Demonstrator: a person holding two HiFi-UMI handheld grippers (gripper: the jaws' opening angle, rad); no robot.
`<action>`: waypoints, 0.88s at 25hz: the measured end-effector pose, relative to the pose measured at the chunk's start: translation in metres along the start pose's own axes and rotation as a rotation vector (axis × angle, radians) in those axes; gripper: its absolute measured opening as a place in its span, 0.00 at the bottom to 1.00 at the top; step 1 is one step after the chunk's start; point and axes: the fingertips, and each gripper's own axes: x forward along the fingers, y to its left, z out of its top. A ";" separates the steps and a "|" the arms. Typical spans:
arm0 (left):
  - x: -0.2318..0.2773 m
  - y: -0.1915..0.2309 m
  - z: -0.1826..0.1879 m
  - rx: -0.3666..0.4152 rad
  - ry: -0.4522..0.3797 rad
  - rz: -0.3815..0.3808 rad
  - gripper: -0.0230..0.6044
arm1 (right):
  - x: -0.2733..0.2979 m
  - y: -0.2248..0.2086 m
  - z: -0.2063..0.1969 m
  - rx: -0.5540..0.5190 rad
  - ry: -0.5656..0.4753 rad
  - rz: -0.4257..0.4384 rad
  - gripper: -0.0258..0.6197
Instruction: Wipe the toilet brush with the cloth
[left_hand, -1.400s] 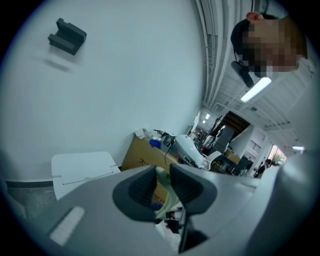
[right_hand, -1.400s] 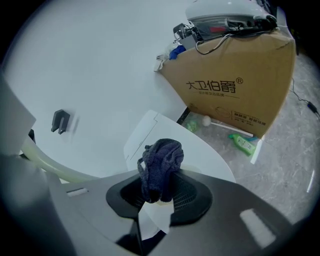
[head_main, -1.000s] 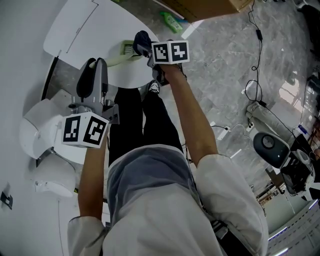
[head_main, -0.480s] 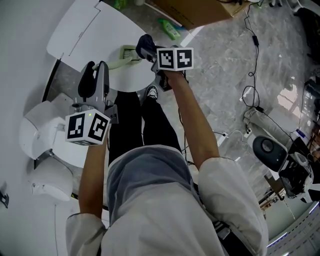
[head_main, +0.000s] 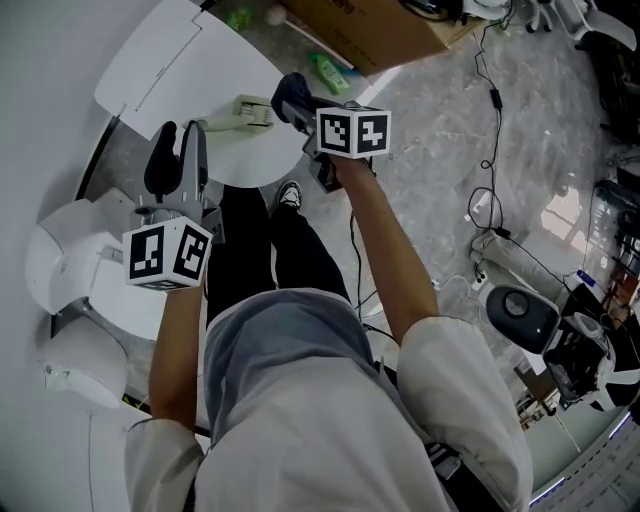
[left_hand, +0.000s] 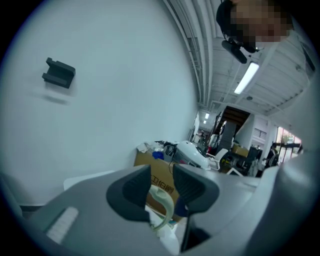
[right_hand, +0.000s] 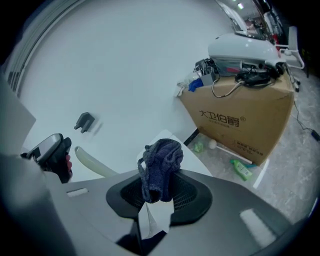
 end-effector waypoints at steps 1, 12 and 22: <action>-0.004 -0.003 0.003 0.002 -0.007 -0.001 0.04 | -0.007 0.001 0.002 -0.017 -0.013 -0.010 0.18; -0.053 -0.026 0.037 0.030 -0.062 -0.016 0.04 | -0.074 0.037 0.020 -0.117 -0.110 0.016 0.18; -0.102 -0.066 0.055 0.021 -0.092 -0.010 0.04 | -0.154 0.070 0.025 -0.213 -0.133 0.067 0.18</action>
